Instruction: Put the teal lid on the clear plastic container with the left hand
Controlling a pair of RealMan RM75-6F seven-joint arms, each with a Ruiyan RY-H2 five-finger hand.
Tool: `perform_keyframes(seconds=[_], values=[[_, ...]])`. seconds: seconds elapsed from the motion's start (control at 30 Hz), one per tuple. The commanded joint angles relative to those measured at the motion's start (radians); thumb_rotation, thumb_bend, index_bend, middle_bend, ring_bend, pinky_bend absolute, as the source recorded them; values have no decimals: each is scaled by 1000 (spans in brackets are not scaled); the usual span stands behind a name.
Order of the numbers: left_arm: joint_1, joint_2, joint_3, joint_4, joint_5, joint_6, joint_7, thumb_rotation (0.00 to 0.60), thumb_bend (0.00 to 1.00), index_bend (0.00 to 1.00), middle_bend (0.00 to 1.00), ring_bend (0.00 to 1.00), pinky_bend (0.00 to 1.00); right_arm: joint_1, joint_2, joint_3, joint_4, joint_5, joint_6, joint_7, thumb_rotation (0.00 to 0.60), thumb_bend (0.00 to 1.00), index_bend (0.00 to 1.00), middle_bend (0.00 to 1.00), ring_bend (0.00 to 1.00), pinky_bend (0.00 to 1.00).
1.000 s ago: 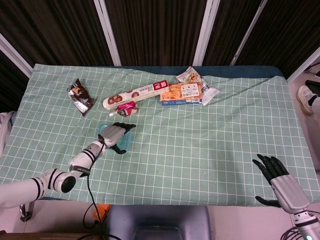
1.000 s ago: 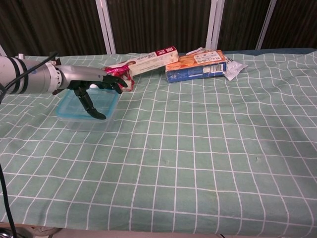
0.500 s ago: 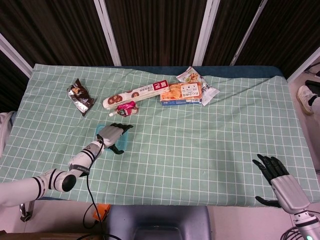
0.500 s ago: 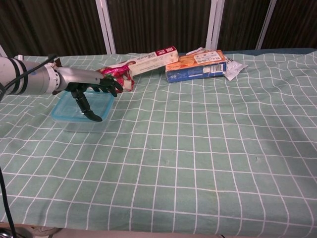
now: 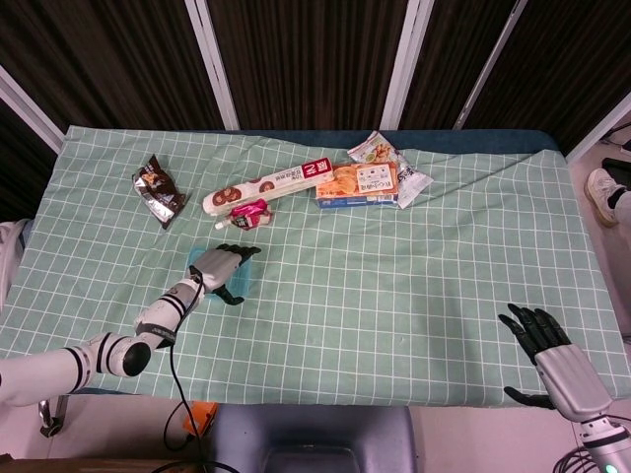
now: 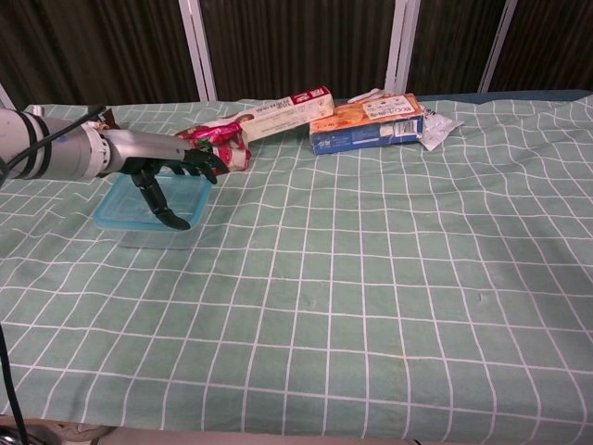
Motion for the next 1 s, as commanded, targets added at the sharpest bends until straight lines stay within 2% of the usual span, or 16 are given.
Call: perform_keyframes(seconds=[0.03,0.13,0.2,0.27,0.33,0.43,1.0], values=[[3,8,-8,-7,2,-13,-21,600,315,0,487,422,439,0,0,-1,0,0,0,0,600,186,0,63,0,0],[7,14,-13,-8,9,-29,-42,600,299,0,338,260,274,0,1,-1,0,-1,1,1,600,186,0,64,0,0],[8,18,-13,-5,6,-39,-53,600,284,0,196,121,169,-1,1,-1,0,0,1,1,600,186,0,69,0,0],[8,18,-13,-2,2,-41,-60,600,274,0,98,32,115,-1,1,-1,0,0,1,2,600,186,3,74,0,0],[11,16,-16,-1,4,-35,-67,600,265,0,30,0,82,0,1,-1,0,0,1,1,600,185,7,77,0,0],[15,17,-18,-2,15,-30,-74,600,255,0,0,0,64,0,1,-1,0,0,1,1,600,185,12,80,0,0],[10,39,1,-42,5,-10,-60,600,209,0,0,0,38,-1,3,-1,2,-3,6,10,600,185,27,91,0,0]])
